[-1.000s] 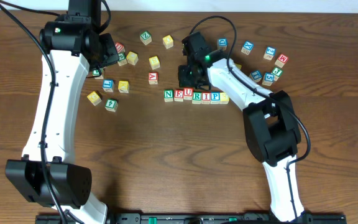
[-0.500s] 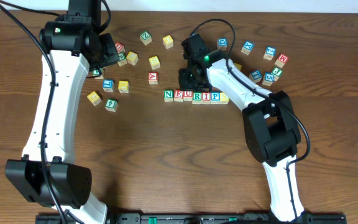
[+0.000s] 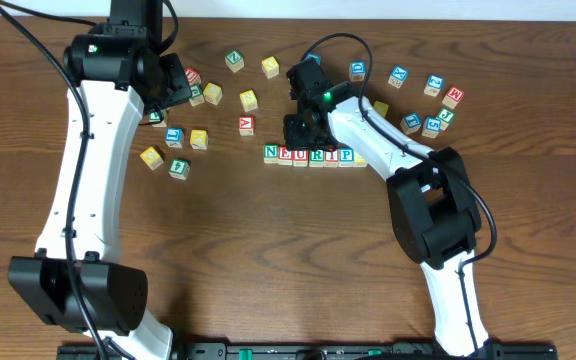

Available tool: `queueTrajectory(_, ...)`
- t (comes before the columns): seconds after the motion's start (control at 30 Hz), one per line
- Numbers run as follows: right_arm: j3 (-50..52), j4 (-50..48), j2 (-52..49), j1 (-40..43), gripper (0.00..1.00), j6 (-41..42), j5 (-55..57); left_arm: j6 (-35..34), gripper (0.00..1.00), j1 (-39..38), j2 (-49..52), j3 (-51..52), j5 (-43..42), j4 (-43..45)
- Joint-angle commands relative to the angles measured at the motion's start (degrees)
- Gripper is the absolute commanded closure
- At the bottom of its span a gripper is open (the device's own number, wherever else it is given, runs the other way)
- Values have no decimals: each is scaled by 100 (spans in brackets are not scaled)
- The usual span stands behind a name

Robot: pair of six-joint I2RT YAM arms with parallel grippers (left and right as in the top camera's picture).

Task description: Spell out NEURIPS

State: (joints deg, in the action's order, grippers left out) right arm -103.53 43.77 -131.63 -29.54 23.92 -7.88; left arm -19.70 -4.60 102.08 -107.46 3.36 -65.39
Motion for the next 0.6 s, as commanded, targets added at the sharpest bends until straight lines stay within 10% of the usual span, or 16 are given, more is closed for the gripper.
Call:
queueTrajectory(0.0,-61,-59,-118,-13,99,72,197,-70,61,2,90,42,15,-11)
queueTrajectory(0.57,-319,275,400,468,99,55,127,243,87,2,334,369,-358,39)
